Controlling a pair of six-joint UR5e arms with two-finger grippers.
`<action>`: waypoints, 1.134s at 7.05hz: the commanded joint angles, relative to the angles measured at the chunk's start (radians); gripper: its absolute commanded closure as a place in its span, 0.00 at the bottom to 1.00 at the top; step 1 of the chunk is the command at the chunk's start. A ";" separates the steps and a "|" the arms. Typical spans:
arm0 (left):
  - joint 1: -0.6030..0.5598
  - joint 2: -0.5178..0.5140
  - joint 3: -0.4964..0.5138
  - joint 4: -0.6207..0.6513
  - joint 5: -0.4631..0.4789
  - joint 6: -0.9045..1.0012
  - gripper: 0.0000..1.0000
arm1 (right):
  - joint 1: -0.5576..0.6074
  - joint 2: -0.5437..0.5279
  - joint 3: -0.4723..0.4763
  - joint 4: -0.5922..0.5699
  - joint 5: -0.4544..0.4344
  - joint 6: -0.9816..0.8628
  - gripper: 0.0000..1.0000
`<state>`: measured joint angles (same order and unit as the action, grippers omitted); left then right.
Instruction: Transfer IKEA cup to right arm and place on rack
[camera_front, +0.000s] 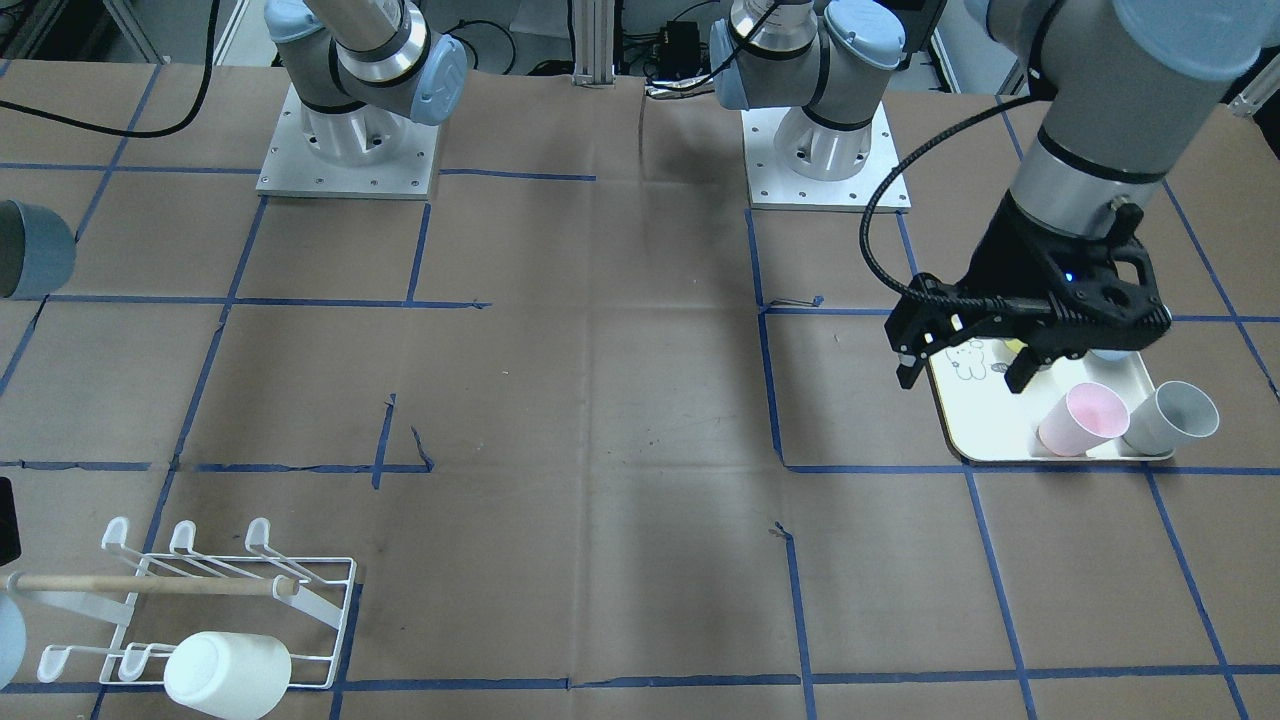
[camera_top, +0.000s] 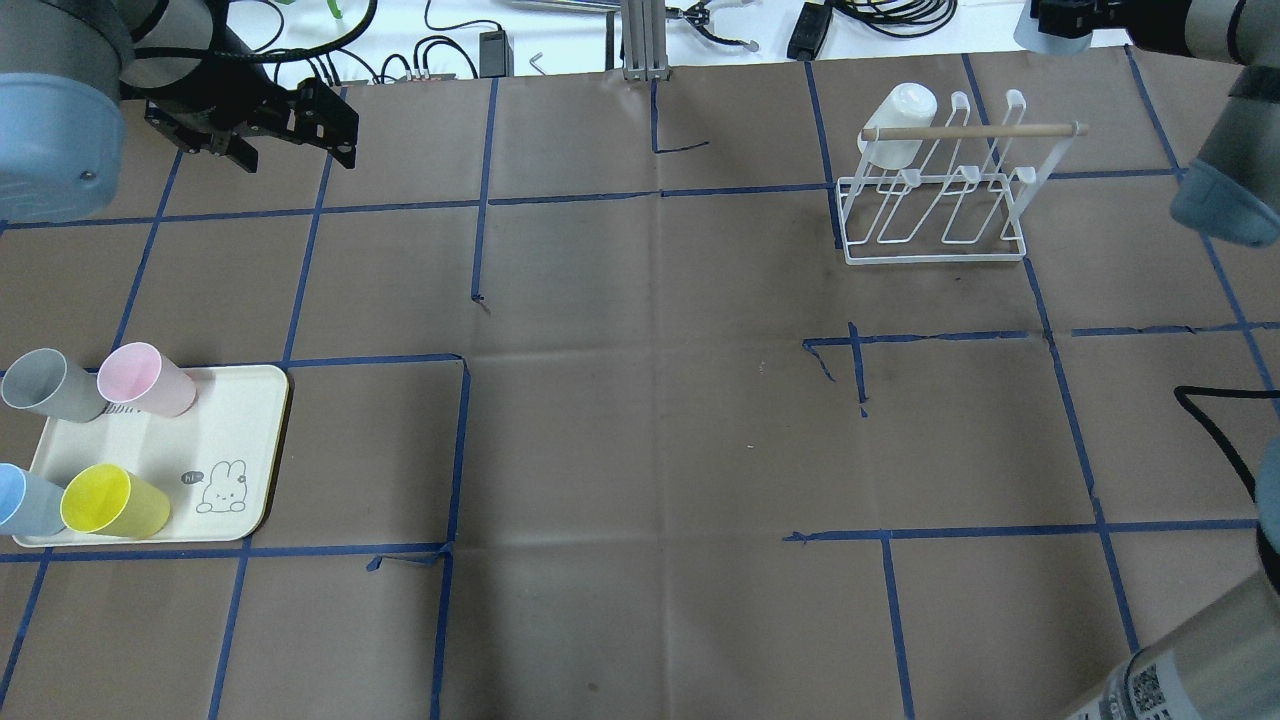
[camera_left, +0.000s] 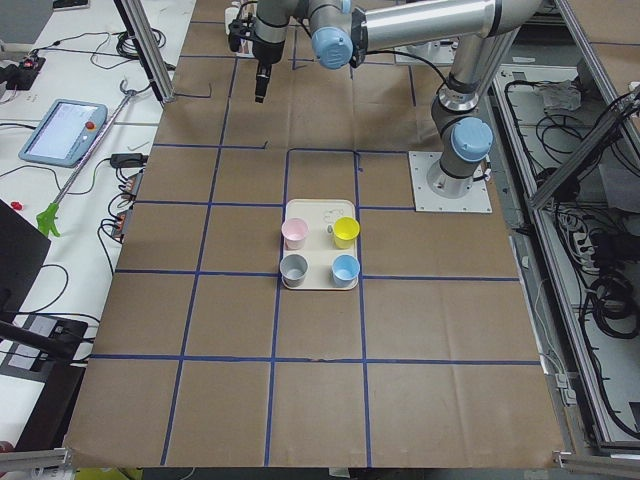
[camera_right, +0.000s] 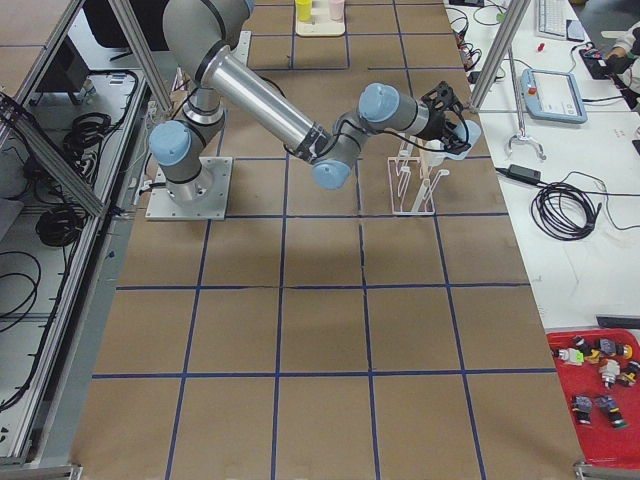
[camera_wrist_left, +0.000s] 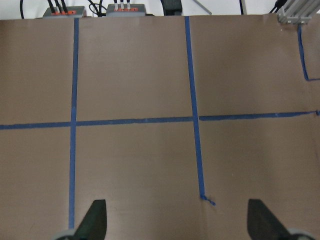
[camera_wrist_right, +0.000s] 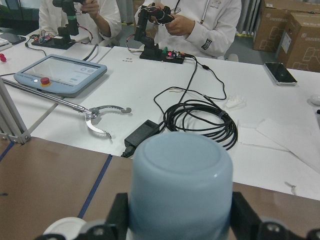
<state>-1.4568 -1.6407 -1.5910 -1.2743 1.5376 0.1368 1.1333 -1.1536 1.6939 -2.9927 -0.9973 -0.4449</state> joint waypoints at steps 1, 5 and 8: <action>-0.066 0.074 -0.023 -0.114 0.041 -0.093 0.00 | -0.004 0.026 0.010 -0.037 0.008 -0.009 0.86; -0.073 0.104 -0.066 -0.114 0.032 -0.099 0.00 | -0.004 0.064 0.039 -0.081 0.008 -0.008 0.86; -0.071 0.102 -0.067 -0.100 0.025 -0.097 0.00 | -0.004 0.095 0.043 -0.089 0.008 -0.008 0.85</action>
<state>-1.5292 -1.5374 -1.6575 -1.3816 1.5652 0.0394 1.1291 -1.0688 1.7348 -3.0811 -0.9894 -0.4532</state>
